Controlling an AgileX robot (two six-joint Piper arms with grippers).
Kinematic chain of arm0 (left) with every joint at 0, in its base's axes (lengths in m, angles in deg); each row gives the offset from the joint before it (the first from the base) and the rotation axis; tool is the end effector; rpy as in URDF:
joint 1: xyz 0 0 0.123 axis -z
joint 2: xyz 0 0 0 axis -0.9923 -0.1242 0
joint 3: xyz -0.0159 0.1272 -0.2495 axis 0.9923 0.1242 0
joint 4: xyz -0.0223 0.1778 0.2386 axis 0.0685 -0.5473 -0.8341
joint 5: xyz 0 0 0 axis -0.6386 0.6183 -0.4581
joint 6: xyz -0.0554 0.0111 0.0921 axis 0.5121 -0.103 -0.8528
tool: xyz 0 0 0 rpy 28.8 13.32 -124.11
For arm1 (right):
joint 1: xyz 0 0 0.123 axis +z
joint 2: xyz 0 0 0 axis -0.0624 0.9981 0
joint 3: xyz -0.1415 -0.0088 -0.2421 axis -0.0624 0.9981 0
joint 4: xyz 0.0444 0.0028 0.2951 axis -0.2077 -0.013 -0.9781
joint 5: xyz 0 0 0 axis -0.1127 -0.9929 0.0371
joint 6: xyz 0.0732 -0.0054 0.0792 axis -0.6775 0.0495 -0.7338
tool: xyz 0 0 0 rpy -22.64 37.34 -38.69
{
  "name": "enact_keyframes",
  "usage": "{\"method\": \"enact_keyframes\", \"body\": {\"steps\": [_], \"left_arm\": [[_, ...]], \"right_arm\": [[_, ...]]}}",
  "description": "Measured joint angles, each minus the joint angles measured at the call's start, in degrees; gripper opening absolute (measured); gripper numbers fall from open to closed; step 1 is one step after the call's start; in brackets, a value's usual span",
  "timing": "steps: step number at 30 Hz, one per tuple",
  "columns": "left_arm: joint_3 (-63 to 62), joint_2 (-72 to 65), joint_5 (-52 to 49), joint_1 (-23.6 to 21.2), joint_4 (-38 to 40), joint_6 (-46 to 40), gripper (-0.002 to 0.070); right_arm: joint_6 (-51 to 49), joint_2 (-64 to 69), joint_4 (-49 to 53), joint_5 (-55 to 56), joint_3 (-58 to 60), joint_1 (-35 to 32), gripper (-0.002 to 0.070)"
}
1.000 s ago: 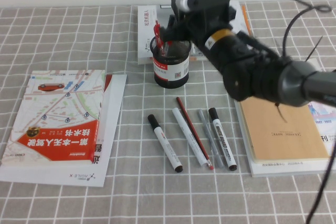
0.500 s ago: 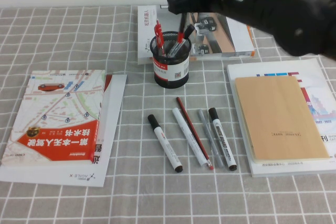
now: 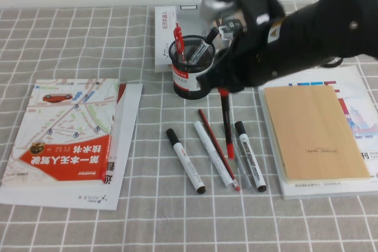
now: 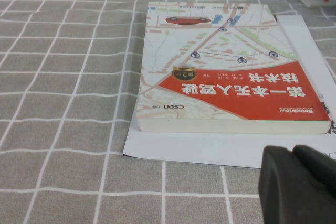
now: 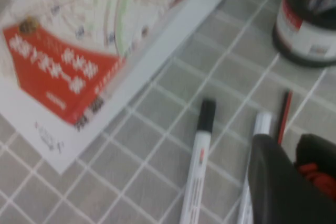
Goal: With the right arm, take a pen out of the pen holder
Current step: 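Take a marker out of the pen holder and lay it on the table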
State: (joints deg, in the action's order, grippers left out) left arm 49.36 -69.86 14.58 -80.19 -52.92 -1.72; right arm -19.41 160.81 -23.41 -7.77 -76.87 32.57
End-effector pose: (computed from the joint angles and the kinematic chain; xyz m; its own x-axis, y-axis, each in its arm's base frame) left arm 0.1200 -0.0080 0.1644 -0.3028 0.0359 -0.9524 0.0735 0.9972 0.0142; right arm 0.3377 0.2657 0.3110 -0.6276 -0.3284 -0.7059 -0.6034 0.7781 0.1744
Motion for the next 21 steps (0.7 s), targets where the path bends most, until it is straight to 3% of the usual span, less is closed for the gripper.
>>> {"method": "enact_keyframes", "body": {"steps": [21], "left_arm": [[0.0, 0.0, 0.0, 0.0, 0.0, 0.0, -0.0004]], "right_arm": [[8.77, 23.31, -4.42, -11.2, -16.15, 1.25, 0.0044]]}}
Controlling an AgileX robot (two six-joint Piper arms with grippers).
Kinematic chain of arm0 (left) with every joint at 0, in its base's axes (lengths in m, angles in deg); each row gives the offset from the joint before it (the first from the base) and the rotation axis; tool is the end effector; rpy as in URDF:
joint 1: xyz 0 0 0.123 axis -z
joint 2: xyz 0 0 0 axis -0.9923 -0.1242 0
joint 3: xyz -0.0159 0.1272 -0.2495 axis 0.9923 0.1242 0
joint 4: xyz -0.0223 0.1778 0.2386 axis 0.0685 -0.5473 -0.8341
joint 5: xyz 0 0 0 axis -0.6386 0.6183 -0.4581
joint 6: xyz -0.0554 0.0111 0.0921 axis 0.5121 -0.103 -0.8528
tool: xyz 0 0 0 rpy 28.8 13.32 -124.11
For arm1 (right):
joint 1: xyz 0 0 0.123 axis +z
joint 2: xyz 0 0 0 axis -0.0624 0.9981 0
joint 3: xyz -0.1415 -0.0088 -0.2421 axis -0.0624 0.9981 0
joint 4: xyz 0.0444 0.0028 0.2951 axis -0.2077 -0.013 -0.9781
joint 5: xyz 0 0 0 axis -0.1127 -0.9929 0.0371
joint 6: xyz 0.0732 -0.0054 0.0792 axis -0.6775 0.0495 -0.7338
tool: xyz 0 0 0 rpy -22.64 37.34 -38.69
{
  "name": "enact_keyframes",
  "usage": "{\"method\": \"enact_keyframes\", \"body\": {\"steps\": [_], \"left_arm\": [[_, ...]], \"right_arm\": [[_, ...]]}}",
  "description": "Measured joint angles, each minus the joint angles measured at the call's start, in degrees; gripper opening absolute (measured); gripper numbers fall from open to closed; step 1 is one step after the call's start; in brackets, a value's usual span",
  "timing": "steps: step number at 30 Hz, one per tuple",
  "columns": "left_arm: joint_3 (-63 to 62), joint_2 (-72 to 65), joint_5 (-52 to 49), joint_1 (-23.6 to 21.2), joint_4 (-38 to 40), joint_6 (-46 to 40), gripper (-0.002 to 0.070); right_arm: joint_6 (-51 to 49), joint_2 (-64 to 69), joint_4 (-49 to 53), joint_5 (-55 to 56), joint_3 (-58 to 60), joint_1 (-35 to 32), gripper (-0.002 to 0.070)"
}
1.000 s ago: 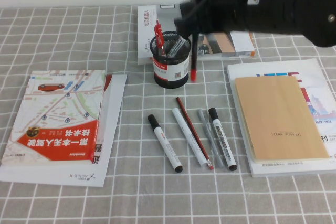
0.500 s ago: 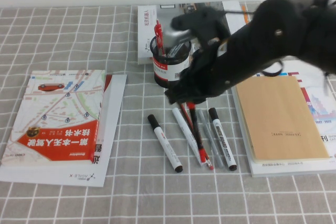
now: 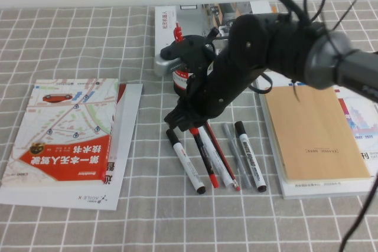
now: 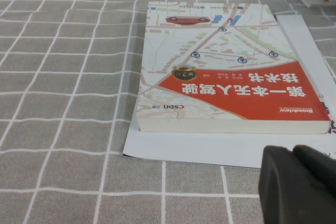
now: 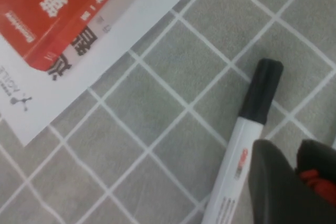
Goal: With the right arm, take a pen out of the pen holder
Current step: 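Take a marker out of the pen holder and lay it on the table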
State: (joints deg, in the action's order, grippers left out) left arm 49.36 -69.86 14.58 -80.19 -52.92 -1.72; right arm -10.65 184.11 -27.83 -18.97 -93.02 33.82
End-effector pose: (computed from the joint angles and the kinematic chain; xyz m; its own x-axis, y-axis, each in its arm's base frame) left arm 0.1200 -0.0080 0.1644 -0.3028 0.0359 -0.9524 0.0735 0.9972 0.0142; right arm 0.3843 0.3252 0.2117 -0.6815 -0.5525 -0.4800 -0.6958 0.6925 0.1908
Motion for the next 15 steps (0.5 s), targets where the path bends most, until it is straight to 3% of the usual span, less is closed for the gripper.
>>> {"method": "enact_keyframes", "body": {"steps": [15], "left_arm": [[0.0, 0.0, 0.0, 0.0, 0.0, 0.0, -0.0004]], "right_arm": [[0.09, 5.84, 0.11, 1.22, -4.5, 0.0, 0.0044]]}}
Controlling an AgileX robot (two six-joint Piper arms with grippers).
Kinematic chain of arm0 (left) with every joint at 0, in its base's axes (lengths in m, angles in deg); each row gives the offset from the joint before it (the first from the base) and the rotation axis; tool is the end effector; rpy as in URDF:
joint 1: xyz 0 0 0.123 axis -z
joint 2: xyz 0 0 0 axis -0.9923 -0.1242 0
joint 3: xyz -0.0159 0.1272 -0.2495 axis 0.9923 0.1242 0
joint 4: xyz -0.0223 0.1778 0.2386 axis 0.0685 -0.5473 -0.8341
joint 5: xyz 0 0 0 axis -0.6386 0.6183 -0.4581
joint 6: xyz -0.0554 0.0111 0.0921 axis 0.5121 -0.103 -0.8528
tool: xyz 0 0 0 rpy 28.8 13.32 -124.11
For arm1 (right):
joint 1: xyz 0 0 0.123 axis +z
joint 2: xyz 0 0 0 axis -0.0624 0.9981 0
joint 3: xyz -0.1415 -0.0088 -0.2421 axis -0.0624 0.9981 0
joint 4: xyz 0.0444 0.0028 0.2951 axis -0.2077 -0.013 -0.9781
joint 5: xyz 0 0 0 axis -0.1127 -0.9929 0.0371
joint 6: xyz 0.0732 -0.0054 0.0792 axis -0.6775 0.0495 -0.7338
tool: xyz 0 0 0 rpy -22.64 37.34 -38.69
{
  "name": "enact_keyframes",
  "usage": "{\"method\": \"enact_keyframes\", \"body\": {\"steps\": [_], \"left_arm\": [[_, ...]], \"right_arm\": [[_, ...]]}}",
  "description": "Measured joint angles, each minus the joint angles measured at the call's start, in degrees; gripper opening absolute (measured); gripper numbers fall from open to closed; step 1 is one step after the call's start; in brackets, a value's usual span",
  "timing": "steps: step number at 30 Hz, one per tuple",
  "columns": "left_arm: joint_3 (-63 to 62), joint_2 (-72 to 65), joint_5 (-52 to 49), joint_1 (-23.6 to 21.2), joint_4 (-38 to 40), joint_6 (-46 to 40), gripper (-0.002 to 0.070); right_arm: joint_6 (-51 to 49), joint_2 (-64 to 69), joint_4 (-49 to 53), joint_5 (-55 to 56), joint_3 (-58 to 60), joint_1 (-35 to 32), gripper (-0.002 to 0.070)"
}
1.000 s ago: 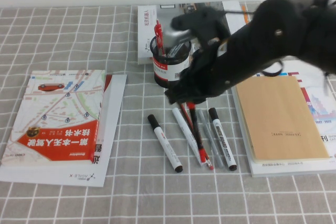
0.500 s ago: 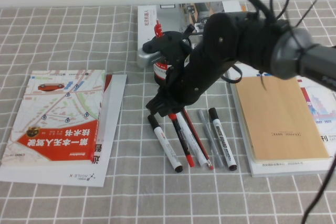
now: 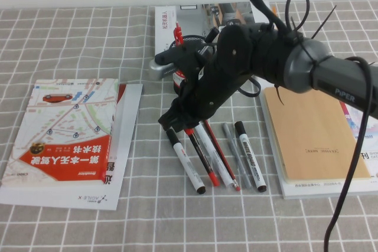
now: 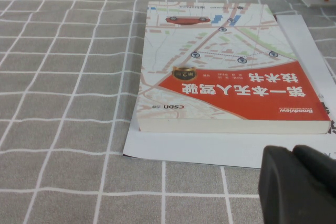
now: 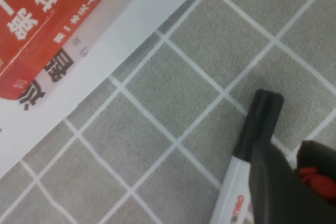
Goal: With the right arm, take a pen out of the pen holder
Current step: 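Take a marker out of the pen holder and lay it on the table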
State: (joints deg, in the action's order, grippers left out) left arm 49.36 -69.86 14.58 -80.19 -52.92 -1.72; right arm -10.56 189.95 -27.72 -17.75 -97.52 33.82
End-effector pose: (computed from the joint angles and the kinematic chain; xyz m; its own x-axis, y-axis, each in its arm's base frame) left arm 0.1200 -0.0080 0.1644 -0.3028 0.0359 -0.9524 0.0735 0.9972 0.0142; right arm 0.4016 0.3377 0.1873 -0.6838 -0.5518 -0.4775 -0.6928 0.6965 0.1871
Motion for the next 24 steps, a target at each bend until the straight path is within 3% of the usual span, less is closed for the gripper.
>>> {"method": "enact_keyframes", "body": {"steps": [13, 24], "left_arm": [[0.0, 0.0, 0.0, 0.0, 0.0, 0.0, -0.0004], [0.0, 0.0, 0.0, 0.0, 0.0, 0.0, -0.0004]], "right_arm": [[0.0, 1.27, 0.41, 3.18, 0.0, 0.0, 0.0047], [0.0, 1.27, 0.54, 3.93, 0.0, 0.0, 0.0115]]}}
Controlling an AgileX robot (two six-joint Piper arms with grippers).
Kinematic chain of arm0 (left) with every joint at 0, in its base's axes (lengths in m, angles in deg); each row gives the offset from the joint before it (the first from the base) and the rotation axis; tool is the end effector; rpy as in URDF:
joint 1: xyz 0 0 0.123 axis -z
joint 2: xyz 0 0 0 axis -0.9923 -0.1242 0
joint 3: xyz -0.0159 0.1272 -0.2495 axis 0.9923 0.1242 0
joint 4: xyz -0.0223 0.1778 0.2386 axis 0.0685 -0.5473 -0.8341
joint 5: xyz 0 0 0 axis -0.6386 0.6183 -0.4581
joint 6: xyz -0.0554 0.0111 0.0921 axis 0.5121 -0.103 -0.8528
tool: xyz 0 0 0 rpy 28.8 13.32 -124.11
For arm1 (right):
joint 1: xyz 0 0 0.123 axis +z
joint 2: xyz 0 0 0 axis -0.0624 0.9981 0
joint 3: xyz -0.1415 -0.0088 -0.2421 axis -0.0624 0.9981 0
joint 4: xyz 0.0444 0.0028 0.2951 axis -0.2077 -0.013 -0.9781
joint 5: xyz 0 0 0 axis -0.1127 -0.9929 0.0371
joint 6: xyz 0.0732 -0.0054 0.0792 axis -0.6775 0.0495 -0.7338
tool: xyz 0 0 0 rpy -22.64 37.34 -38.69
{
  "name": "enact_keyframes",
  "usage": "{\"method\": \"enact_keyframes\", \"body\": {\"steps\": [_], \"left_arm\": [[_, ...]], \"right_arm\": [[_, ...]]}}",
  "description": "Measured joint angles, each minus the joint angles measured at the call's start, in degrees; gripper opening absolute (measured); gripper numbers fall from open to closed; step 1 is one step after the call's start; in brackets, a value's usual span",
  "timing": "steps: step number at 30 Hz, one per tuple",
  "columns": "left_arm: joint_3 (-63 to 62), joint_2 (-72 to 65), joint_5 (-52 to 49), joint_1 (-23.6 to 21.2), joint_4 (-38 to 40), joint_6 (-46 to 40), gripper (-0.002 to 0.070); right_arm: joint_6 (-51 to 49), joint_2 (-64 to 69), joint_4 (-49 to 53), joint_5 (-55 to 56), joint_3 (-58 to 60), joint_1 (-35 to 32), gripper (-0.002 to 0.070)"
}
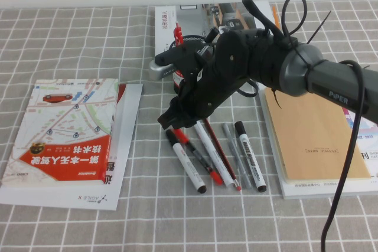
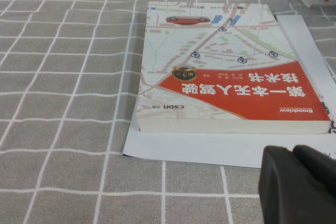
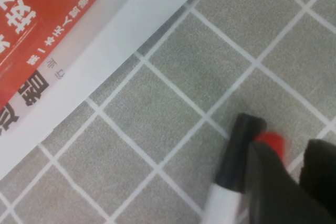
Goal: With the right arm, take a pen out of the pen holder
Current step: 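Take a marker out of the pen holder and lay it on the table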
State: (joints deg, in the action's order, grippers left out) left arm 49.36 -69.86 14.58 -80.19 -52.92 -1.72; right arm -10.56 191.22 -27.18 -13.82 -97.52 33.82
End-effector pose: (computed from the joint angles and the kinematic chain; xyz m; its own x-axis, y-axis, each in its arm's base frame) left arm 0.1200 -0.0080 0.1644 -0.3028 0.0359 -0.9524 0.0735 0.9972 0.0142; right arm 0.4091 0.3406 0.1786 -0.6716 -0.5328 -0.5148 -0.6884 0.7056 0.1678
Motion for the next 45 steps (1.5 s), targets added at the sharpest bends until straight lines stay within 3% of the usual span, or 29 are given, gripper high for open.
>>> {"method": "enact_keyframes", "body": {"steps": [12, 20, 35, 45], "left_arm": [[0.0, 0.0, 0.0, 0.0, 0.0, 0.0, -0.0004], [0.0, 0.0, 0.0, 0.0, 0.0, 0.0, -0.0004], [0.0, 0.0, 0.0, 0.0, 0.0, 0.0, -0.0004], [0.0, 0.0, 0.0, 0.0, 0.0, 0.0, -0.0004]], "right_arm": [[0.0, -0.35, 0.54, -0.33, 0.0, 0.0, 0.0118], [0.0, -12.71, 6.62, -4.99, 2.53, 3.57, 0.0003], [-8.17, -50.6, 10.86, -1.05, 33.84, 6.01, -0.0011], [-8.39, -70.24, 11.67, -1.39, 50.81, 6.01, -0.0012]]}}
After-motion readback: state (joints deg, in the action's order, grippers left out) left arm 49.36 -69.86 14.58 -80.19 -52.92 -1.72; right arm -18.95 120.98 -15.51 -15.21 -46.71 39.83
